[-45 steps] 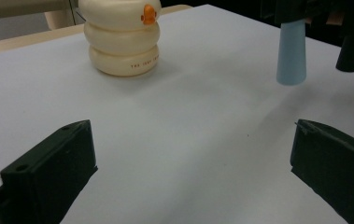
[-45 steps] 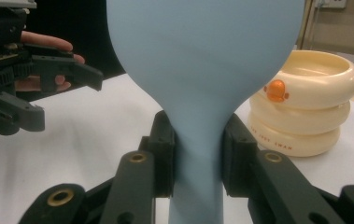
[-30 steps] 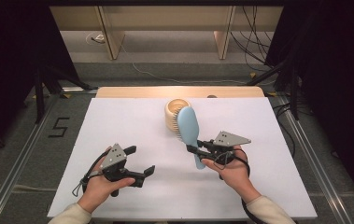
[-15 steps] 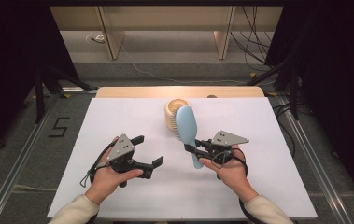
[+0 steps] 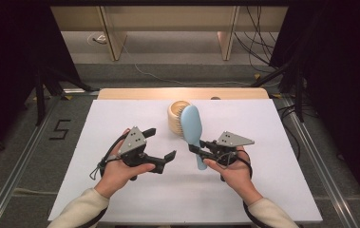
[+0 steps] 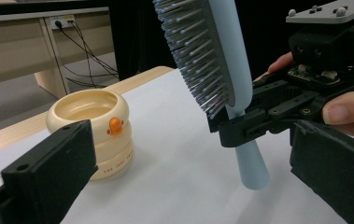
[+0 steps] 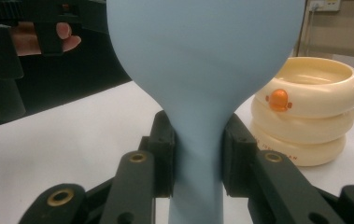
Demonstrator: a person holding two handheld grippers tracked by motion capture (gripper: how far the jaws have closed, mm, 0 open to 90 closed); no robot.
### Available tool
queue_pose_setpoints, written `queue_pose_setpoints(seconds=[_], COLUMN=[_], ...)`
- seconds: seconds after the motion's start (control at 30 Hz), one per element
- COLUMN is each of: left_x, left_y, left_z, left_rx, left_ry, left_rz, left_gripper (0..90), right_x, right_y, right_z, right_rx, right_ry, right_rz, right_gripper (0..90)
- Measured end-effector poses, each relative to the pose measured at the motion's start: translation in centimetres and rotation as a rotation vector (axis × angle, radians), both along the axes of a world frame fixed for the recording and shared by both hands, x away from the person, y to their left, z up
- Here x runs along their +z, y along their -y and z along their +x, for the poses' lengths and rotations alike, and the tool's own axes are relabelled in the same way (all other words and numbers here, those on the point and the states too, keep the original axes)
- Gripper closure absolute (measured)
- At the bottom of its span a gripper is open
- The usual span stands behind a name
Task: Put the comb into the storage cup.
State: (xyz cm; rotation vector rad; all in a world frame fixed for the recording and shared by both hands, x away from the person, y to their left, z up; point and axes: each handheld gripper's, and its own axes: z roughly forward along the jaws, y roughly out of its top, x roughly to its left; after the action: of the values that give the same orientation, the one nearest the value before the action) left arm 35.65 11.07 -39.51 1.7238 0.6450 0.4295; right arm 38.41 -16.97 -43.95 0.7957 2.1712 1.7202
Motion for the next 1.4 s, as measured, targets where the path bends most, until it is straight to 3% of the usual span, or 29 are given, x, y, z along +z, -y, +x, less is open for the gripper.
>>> queue_pose_setpoints(seconds=[0.67, 1.4], left_x=[1.6, 1.6], left_y=[3.1, 4.8], left_z=[1.0, 2.1], left_rx=[-0.038, -0.024], left_ry=[0.036, 0.021], left_rz=[0.006, 0.004], left_gripper=[0.7, 2.5], right_x=[0.3, 0.2], right_y=[0.1, 0.1], right_z=[0.1, 0.1], right_rx=[-0.013, -0.018], right_ry=[0.004, 0.001], right_rz=[0.006, 0.010], right_gripper=[70.4, 70.4])
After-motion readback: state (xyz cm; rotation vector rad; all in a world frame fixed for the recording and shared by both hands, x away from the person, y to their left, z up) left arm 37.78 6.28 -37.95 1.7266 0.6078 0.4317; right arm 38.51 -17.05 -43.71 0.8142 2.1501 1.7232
